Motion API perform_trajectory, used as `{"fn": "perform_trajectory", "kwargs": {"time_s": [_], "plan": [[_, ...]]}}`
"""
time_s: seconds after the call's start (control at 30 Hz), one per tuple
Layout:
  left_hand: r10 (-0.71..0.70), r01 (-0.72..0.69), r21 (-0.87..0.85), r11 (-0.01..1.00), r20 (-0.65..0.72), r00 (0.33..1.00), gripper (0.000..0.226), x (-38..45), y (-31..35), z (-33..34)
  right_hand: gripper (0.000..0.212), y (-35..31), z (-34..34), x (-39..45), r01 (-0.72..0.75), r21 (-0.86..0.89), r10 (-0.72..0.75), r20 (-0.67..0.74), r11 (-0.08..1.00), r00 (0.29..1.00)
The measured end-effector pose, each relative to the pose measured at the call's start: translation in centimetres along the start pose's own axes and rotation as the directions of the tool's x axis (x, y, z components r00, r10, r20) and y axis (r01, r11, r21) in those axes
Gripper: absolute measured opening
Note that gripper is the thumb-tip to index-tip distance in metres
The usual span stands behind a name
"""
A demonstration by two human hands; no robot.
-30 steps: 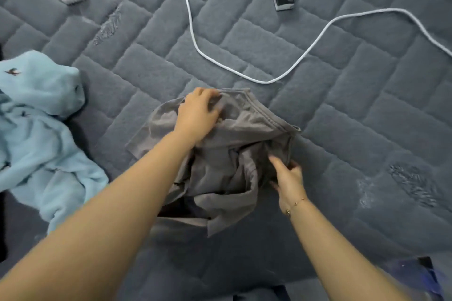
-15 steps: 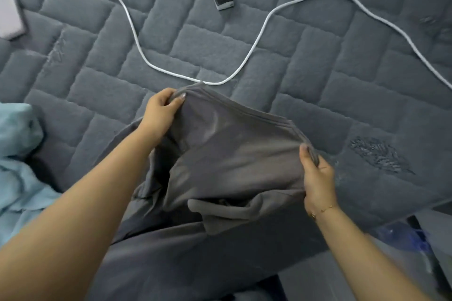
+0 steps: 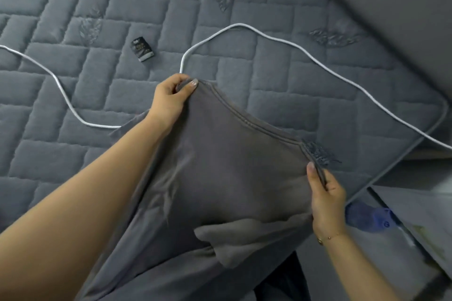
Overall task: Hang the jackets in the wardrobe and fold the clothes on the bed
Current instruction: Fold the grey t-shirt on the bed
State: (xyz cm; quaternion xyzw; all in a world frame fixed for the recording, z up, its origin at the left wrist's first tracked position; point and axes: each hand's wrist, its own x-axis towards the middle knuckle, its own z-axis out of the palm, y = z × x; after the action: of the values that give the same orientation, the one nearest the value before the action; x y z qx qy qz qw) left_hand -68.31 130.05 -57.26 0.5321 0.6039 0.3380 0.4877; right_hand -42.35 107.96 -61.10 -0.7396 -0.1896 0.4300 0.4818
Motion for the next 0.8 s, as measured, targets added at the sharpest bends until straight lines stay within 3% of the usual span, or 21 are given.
{"fn": "perform_trajectory", "kwargs": {"time_s": [0.13,0.33,0.43,0.53,0.67,0.73,0.8], "plan": [[0.045,-0.047,0.09,0.995,0.025,0.999,0.003,6.1,3.2,7.8,0.041,-2.6,-3.8,7.8,0.032,0.029,-0.031,-0.032,0.999,0.999],[0.04,-0.057,0.226,0.972,0.078,0.996,0.007,16.2,6.8,21.2,0.025,-7.1,-9.0,21.4,0.028,0.001,-0.028,-0.048,1.0,0.998],[0.037,-0.061,0.335,0.94,0.078,0.996,0.018,20.8,7.5,25.5,0.042,-8.7,-10.2,27.5,0.066,-0.069,-0.072,-0.085,0.995,0.994],[0.043,-0.068,0.495,0.866,0.062,0.997,0.024,24.0,6.9,28.1,0.043,-8.7,-10.6,31.7,0.046,-0.237,-0.08,-0.138,0.971,0.987],[0.084,-0.194,0.751,0.632,0.182,0.98,0.049,23.2,4.1,28.5,0.023,-7.7,-10.4,32.7,-0.061,-0.546,-0.01,-0.125,0.836,0.992],[0.079,-0.282,0.797,0.534,0.285,0.955,0.061,20.7,2.3,27.5,0.048,-7.2,-9.9,31.4,0.006,-0.705,-0.095,-0.087,0.71,0.992],[0.07,-0.331,0.791,0.515,0.346,0.936,0.061,17.2,0.4,25.8,0.064,-6.9,-9.0,29.0,0.132,-0.835,-0.232,0.005,0.535,0.973]]}}
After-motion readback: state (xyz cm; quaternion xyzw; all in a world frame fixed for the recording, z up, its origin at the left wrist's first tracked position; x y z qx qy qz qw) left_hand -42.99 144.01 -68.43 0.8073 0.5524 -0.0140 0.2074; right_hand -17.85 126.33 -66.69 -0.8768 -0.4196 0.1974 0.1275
